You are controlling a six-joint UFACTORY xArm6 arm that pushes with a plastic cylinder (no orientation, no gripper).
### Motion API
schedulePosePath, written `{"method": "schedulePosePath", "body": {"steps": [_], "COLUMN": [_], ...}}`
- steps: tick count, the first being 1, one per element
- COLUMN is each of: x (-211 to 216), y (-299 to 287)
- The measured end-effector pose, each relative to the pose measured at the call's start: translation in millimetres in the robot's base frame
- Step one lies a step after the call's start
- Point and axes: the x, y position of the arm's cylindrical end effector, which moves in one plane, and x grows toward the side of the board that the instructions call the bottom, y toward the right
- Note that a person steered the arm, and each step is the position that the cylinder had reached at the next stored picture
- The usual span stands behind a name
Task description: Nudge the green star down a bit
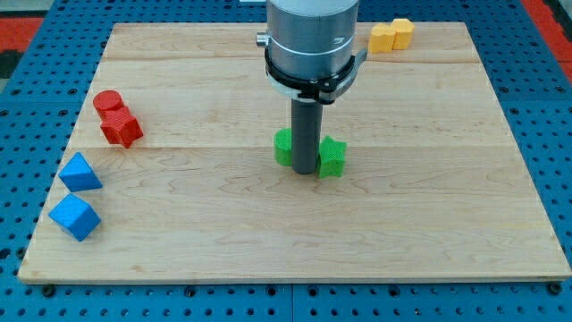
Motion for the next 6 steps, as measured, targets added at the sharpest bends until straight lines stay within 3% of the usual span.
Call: {"method": "schedulePosePath", "body": {"steps": [2,4,5,6], "x": [-71.1,-67.8,-43.2,-54.6], "y": [5.9,6.1,6.1,15.0]}}
